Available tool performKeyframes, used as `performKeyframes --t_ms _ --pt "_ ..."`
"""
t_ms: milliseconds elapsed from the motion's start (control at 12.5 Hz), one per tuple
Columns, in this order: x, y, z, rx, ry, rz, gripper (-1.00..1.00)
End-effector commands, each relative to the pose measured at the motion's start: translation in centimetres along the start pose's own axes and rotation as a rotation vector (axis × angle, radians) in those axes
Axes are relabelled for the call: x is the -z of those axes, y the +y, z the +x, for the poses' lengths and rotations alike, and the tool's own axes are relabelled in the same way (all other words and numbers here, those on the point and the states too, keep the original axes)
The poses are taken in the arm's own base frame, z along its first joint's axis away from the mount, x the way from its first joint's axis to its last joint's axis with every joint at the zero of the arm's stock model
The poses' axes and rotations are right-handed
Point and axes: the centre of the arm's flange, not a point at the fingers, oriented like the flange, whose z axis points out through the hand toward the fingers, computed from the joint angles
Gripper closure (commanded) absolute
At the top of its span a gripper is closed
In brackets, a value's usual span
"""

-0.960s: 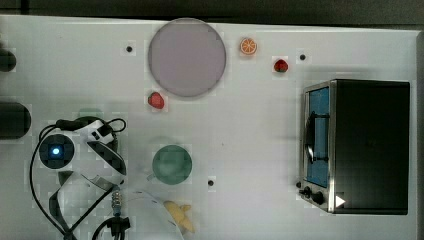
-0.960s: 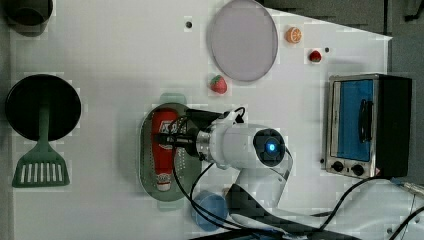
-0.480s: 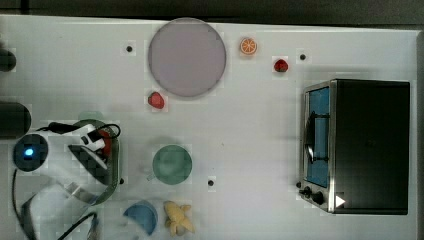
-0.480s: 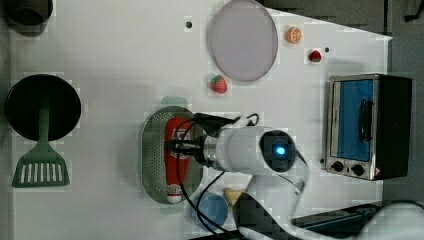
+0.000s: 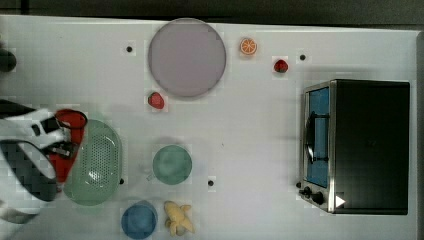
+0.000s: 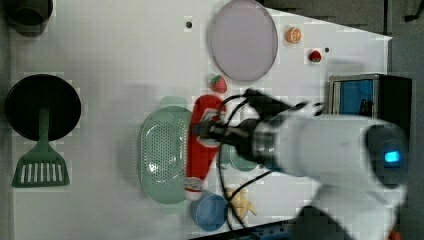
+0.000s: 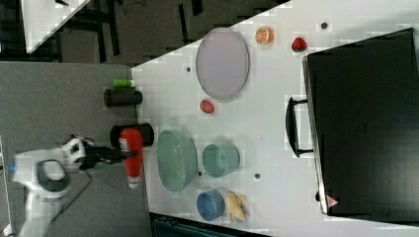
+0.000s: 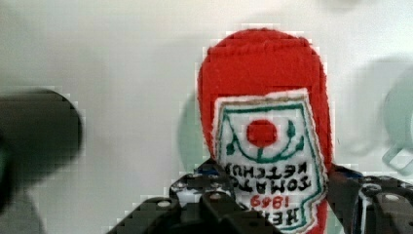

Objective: Pick ketchup from strainer and place it on the table

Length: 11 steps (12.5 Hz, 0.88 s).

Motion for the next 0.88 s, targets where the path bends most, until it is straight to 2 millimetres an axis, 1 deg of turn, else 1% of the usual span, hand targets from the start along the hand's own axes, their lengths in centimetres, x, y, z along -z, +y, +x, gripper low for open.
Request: performKeyframes --t_ms 80,240,320,560,720,880 --pt "2.3 6.1 8.7 -0.067 -0.071 -0.031 -0.16" --pt "3.9 10.3 13.1 -0.043 -0.070 -0.042 -0.16" --pt "4.1 12.6 15.1 -0.011 -0.064 -0.043 -0.16" --pt "3.6 20.5 20.3 0.100 -0.053 -0.060 -0.16" --pt "3.0 25.8 22.9 0.116 -0.043 -0.070 -0.16" --pt "2.1 30.1 24.5 0.095 -0.022 -0.076 -0.16"
